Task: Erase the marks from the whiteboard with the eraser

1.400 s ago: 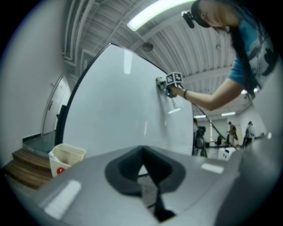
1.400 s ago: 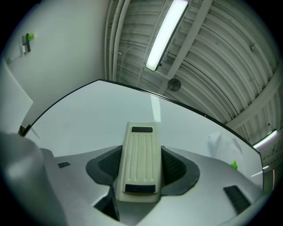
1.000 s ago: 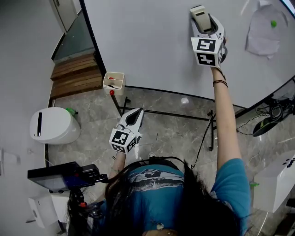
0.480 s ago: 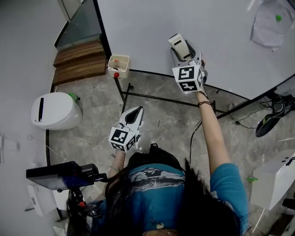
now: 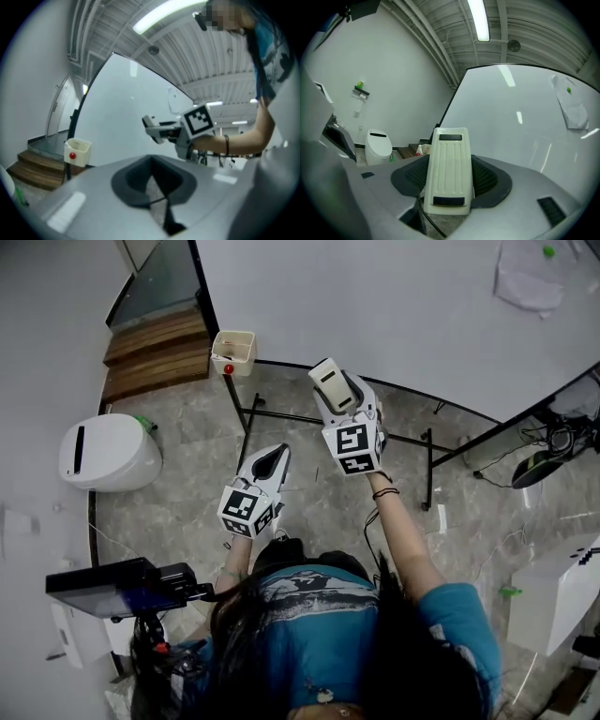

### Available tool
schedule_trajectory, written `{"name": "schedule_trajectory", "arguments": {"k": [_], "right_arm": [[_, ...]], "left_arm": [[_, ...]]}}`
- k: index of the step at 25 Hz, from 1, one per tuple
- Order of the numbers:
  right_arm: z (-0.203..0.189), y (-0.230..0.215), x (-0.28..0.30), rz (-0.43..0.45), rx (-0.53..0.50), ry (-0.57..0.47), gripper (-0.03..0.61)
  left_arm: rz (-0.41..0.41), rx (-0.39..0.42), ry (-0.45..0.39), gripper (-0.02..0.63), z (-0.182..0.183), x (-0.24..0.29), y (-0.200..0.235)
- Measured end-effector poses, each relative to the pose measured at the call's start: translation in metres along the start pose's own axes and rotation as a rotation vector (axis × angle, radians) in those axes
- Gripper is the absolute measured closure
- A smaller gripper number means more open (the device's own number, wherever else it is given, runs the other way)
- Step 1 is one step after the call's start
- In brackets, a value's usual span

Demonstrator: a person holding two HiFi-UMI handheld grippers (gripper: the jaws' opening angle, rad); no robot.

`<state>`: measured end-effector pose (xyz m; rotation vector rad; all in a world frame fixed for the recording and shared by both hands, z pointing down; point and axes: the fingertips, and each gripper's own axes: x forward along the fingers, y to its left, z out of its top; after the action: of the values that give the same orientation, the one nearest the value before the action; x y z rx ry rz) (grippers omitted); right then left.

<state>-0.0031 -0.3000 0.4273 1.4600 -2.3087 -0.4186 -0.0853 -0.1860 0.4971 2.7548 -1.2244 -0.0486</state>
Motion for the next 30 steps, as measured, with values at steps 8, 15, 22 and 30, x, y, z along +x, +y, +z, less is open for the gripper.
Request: {"name": "schedule_trajectory", "arguments": {"k": [8, 15, 22, 30], "right_arm": [[-0.030, 0.036, -0.084, 0.112, 0.037, 0.020, 0.314], [-0.080, 0.058, -0.190, 0.199, 0.069, 0.053, 0.314], [-0.119, 0.078, -0.293, 0.270, 0.098, 0.088, 0.314], [-0.127, 0.098, -0.358, 0.303, 0.109, 0.089, 0.314]], "left_arm": [[0.048, 0.014, -0.024, 0.611, 0.009, -0.009, -0.058], [0.121, -0.016, -0.031, 0.611, -0.018, -0.031, -0.148], [0.154, -0.058, -0.030, 0.611, -0.042, -0.070, -0.244], [0.168, -0.033, -0.016, 0.611, -0.046, -0.101, -0.303]]}}
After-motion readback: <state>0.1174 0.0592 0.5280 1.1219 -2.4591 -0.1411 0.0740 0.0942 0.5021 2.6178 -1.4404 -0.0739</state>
